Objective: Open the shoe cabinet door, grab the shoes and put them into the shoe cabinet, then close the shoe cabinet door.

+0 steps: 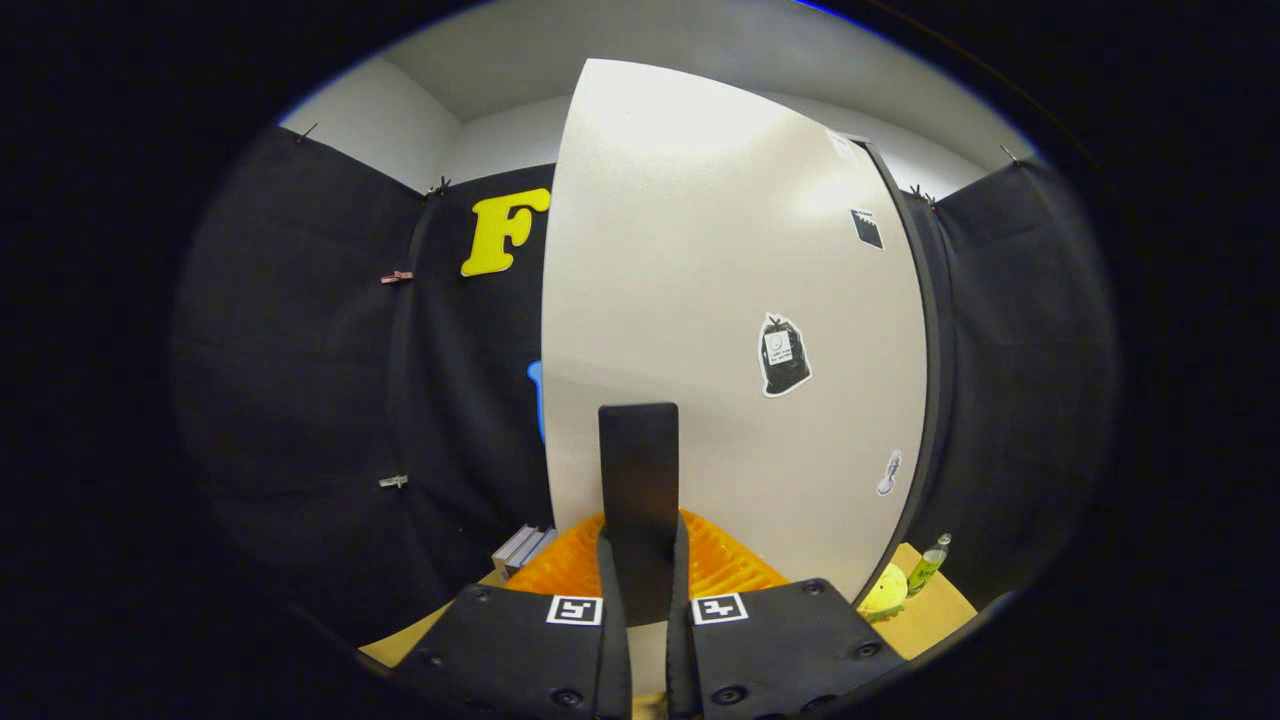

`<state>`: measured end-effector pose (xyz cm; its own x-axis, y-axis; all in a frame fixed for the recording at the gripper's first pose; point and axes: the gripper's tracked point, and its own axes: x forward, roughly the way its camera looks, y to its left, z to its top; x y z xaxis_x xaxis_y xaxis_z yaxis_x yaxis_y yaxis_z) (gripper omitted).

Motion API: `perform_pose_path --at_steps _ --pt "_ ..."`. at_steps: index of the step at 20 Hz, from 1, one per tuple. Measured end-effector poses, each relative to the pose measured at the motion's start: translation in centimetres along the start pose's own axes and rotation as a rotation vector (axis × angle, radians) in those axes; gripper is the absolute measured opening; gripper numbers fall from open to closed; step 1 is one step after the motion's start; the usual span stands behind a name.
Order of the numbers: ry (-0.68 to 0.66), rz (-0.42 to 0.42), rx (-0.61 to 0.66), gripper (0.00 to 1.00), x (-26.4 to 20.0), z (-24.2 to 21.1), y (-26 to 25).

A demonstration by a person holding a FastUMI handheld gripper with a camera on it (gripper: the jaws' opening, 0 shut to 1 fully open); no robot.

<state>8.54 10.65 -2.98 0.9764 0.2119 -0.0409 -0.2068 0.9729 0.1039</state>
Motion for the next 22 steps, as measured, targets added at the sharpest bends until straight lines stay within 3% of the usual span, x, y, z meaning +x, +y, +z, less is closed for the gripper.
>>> perform_pose_path --at_steps 12,22 --pt "-0.005 -0.013 0.026 0.17 -7.6 0.7 -5.9" --pt "-0.027 -0.202 0.003 0.16 -11.7 1.4 -13.9"
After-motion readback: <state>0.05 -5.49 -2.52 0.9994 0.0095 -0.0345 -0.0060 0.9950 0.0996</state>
